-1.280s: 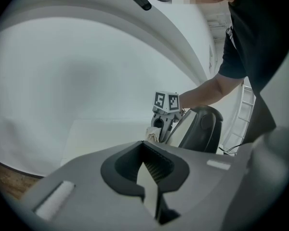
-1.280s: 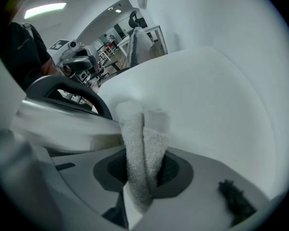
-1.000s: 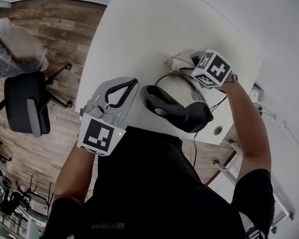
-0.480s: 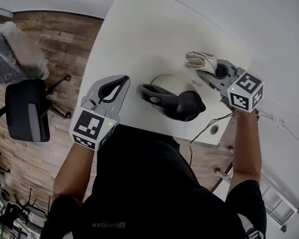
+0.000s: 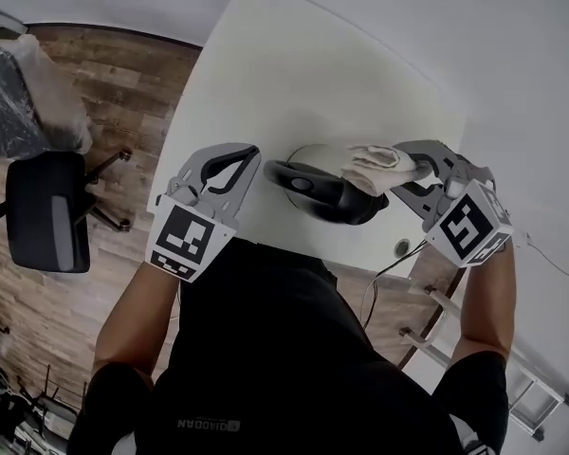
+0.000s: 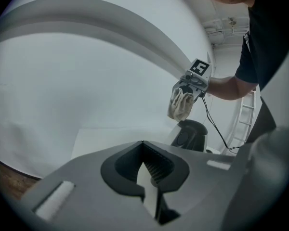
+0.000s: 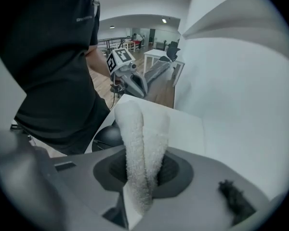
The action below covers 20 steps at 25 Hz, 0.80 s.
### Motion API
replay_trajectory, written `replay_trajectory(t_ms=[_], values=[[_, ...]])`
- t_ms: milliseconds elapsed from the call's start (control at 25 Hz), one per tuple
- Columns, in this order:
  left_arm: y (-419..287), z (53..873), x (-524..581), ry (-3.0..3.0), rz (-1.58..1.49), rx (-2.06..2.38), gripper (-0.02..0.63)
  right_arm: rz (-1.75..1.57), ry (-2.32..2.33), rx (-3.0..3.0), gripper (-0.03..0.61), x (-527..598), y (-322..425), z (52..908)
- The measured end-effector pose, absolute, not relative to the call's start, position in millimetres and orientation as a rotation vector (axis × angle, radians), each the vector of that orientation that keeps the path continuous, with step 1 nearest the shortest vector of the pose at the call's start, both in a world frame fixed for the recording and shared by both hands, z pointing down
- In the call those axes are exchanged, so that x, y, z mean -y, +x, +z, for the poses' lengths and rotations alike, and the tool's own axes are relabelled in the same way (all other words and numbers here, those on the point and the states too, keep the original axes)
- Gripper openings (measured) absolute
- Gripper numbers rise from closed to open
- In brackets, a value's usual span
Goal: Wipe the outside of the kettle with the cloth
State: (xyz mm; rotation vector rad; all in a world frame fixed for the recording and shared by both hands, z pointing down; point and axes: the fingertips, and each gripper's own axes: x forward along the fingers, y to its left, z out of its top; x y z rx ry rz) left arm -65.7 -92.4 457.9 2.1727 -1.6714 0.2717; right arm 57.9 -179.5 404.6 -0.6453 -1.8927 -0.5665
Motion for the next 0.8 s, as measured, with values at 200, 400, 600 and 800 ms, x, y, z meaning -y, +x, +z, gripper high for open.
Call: replay_trajectory(t_ms=[200,400,600,800], values=[[-66,466,77,2.189,0.301,1.668,0.008,-0.631,-0.759,1.753,0.094,167,39,422],[-60,482,64,2.166,0.298,1.638,0.008,-0.641,-0.841,1.650,0.094,164,27,445],[-58,481,62,2.166,0.300,1.632,0.008,-0.674,-0.930,1.512,0.094,163,23,466],[-65,489,57,2.147,0.285,1.633,0.008,-0.650,-1.038,1.415,0.094,158,4,502]])
